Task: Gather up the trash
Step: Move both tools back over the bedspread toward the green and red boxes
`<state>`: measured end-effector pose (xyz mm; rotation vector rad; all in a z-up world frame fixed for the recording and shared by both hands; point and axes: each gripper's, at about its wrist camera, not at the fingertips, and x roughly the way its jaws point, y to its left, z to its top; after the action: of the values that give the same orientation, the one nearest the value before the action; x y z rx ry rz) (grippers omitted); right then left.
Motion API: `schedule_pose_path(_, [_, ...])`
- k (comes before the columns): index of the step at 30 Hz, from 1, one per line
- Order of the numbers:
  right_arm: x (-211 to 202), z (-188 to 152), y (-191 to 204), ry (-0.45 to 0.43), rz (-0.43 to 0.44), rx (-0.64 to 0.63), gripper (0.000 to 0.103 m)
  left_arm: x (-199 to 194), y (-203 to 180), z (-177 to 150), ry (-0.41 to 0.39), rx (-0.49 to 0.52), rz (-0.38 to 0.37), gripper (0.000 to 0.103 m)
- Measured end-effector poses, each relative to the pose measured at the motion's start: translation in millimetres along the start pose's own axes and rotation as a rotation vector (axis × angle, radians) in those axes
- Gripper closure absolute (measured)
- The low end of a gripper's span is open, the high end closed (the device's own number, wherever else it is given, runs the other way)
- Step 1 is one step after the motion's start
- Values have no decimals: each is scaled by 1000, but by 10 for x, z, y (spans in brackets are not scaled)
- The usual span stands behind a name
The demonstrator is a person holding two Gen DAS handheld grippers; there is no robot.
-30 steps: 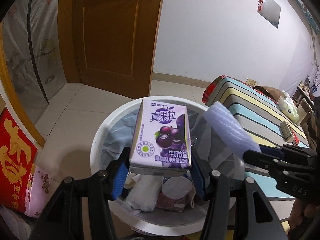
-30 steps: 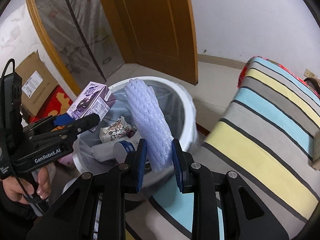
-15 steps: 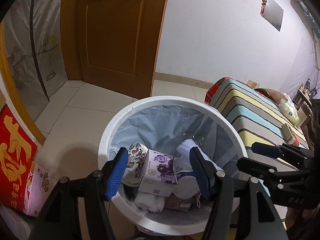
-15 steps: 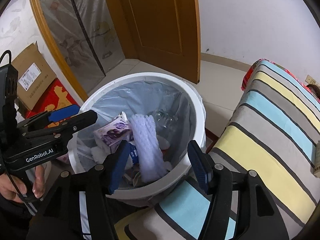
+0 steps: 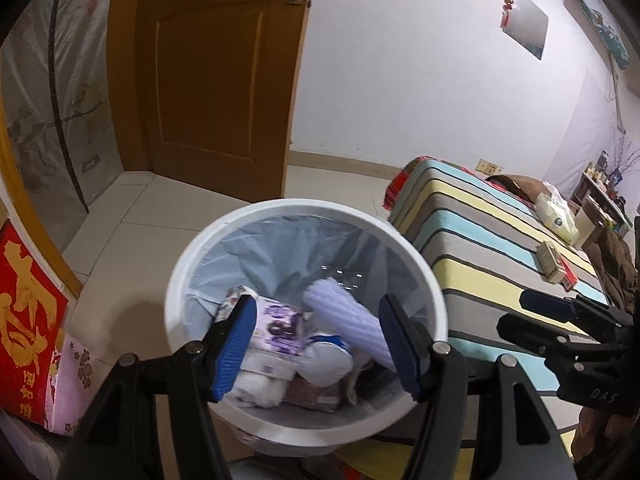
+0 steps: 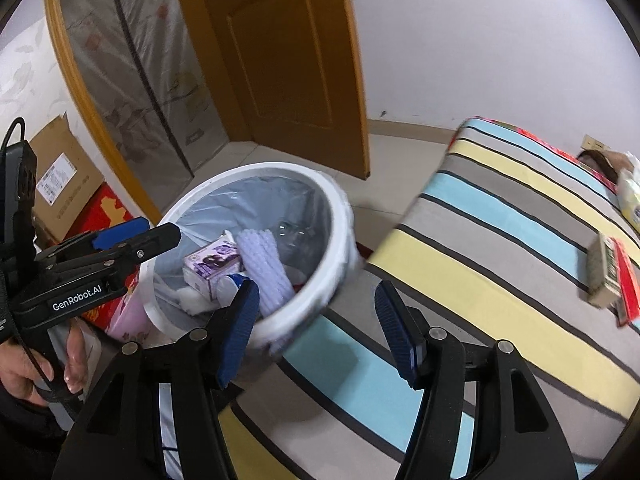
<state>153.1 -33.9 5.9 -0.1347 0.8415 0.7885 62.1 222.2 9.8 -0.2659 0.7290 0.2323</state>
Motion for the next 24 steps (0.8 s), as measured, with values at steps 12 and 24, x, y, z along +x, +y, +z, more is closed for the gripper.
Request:
schedule_pose_path(12, [-284, -249, -317, -40, -71, 80, 41, 1, -586, -84, 11, 83, -104, 38])
schedule_pose_path(24, [-539, -474, -713, -81, -142, 177, 41, 41, -1171, -143, 23, 184, -157, 41])
